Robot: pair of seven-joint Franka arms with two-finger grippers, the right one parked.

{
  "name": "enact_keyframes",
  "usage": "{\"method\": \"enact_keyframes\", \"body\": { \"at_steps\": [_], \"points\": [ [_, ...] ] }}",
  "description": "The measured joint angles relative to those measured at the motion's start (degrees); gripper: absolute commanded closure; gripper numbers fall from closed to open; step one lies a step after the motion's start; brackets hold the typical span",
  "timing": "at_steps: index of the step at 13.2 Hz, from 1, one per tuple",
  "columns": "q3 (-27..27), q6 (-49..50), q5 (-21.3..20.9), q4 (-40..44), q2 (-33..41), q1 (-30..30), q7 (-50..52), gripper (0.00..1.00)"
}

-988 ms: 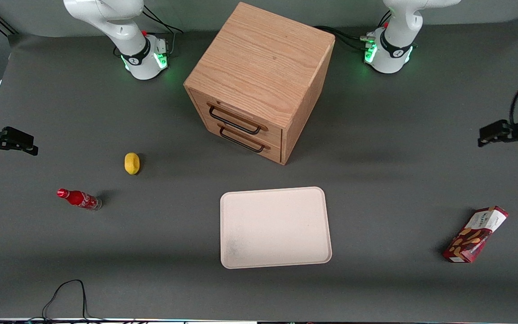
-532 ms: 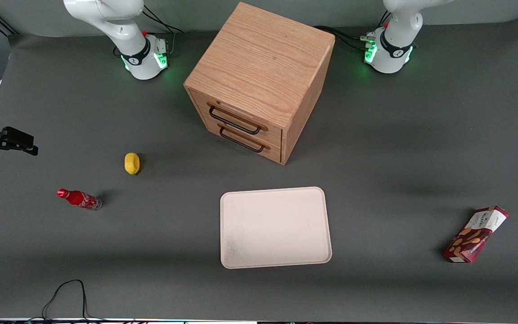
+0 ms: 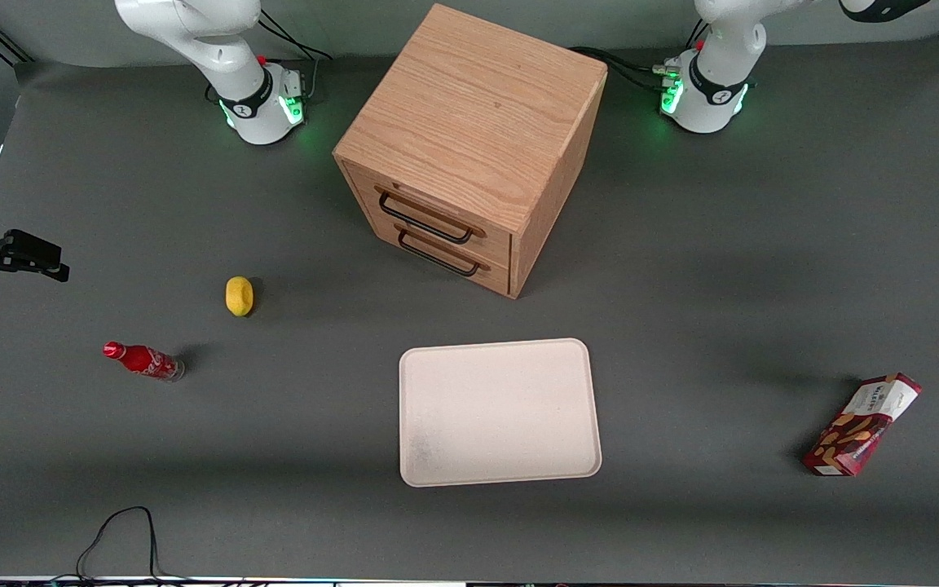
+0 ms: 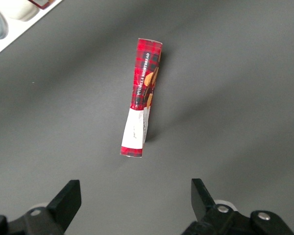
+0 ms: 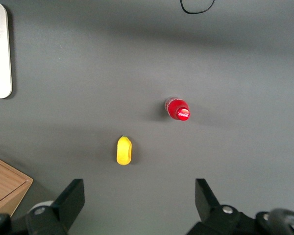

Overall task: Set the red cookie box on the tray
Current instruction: 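Move the left gripper down toward the red plaid cookie box, then lower the open left gripper over the box end and close on it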

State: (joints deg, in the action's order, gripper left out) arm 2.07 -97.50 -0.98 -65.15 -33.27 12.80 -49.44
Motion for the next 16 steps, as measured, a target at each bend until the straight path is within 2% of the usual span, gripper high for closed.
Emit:
{"method": "enact_keyframes", "body": {
  "at_steps": [7, 12, 16],
  "points": [
    [-0.1, -7.8, 0.1, -6.5, -6.0, 0.0, -0.5, 0.0],
    [-0.2, -15.6, 1.0, -7.0, -11.2, 0.0, -0.5, 0.0],
    [-0.3, -17.1, 1.9, -7.0, -11.9, -0.5, 0.1, 0.0]
  ]
}}
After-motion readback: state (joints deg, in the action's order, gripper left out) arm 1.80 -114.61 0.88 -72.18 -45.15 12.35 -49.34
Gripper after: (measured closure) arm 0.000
